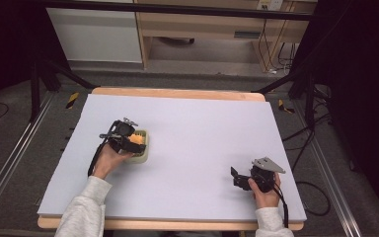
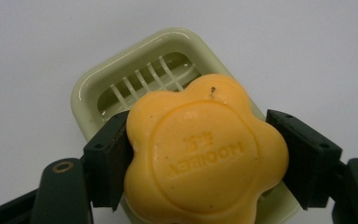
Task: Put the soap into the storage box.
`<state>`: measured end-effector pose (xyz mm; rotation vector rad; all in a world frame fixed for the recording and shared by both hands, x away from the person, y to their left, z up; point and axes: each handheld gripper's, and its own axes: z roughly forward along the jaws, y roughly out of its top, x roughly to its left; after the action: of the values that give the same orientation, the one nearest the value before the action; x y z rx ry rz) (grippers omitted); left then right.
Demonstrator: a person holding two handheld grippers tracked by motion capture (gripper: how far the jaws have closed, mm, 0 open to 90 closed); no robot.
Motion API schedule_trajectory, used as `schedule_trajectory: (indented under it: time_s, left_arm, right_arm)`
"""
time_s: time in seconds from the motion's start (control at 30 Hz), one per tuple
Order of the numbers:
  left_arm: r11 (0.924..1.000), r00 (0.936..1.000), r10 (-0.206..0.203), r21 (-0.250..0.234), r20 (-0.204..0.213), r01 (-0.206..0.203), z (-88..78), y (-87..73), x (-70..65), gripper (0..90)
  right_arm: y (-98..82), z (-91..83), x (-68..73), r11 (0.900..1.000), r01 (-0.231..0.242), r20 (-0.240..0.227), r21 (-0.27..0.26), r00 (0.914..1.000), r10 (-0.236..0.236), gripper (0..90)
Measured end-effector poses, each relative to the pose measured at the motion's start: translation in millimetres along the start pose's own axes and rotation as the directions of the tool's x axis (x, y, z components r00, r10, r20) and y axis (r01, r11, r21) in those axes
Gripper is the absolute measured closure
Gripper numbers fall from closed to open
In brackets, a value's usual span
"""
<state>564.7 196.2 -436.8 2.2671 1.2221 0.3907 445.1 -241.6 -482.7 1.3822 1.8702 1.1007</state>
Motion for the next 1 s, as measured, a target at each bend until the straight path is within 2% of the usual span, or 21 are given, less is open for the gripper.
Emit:
schedule_trajectory:
  time_s: [0.87,1.0]
  left_arm:
    - [0.9996,0.9996,-0.027,-0.011,0.012,0.027,4.2,-5.0,3.0,25.8]
    - [0.9987,0.9989,-0.036,-0.034,0.03,0.037,1.8,-4.3,2.8,25.3]
  right_arm:
    - [-0.1,-0.2,0.1,1.0,-0.01,-0.007,0.001,0.9999,0.01,4.6]
    - [-0.4,0.3,-0.3,1.0,-0.008,-0.007,0.003,0.9999,0.008,4.6]
